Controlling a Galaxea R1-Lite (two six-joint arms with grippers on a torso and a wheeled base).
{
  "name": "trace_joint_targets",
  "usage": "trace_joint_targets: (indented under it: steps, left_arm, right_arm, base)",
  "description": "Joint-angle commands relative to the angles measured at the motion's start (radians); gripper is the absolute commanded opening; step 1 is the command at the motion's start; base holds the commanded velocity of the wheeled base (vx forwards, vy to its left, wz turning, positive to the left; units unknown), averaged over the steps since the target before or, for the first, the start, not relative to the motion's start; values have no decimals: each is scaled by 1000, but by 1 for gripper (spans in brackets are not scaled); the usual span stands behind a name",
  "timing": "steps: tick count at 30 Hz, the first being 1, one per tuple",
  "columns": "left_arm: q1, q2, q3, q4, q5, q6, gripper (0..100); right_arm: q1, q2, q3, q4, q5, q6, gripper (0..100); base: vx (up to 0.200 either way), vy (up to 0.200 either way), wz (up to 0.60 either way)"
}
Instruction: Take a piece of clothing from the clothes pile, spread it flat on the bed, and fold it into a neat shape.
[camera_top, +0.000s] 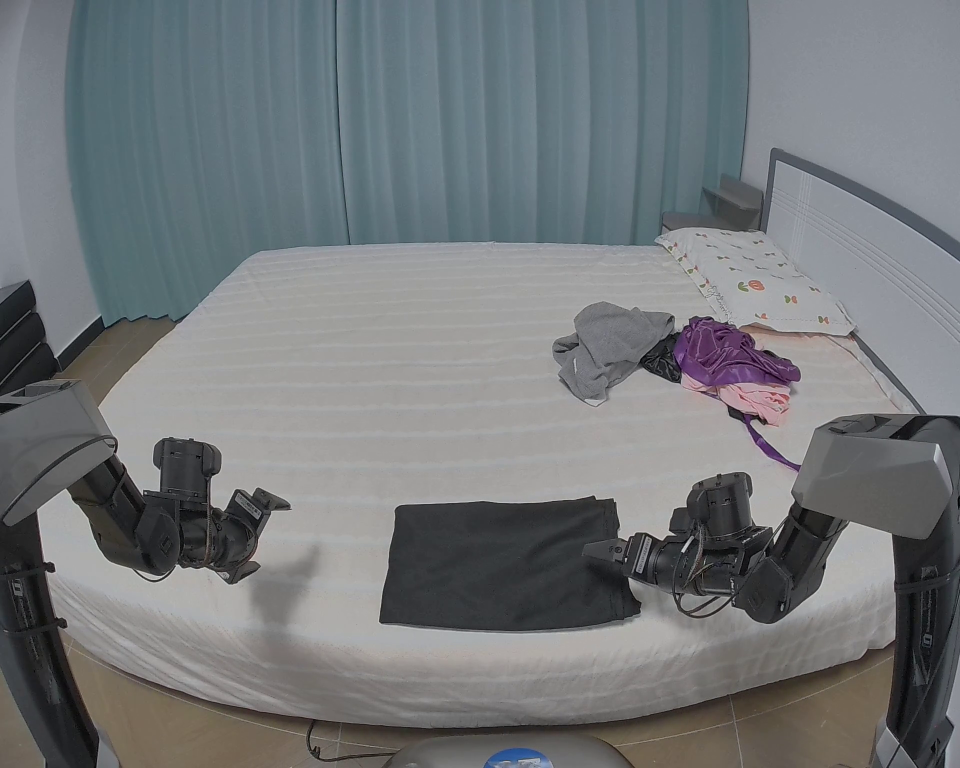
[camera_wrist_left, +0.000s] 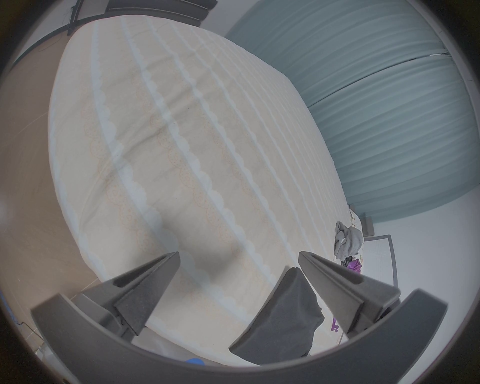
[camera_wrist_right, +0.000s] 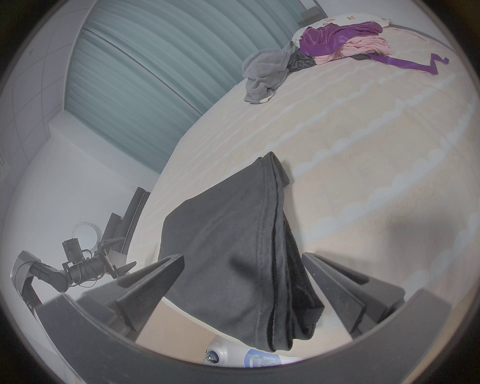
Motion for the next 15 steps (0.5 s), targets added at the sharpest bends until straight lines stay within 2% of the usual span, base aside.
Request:
trace_joint_targets:
  steps: [1,12,15]
  left_arm:
    - [0,1,-1,-1,0,-1,100]
    - [1,1,-1,-1,0,-1,100]
    - [0,1,-1,-1,0,-1,100]
  right_arm:
    - [2,1,0,0,1,-4,100]
    - [0,-2,14,46,20,-55,100]
    - [5,-10,56,38,42,-111,100]
  base:
    - [0,0,0]
    - [0,0,0]
    - [0,0,0]
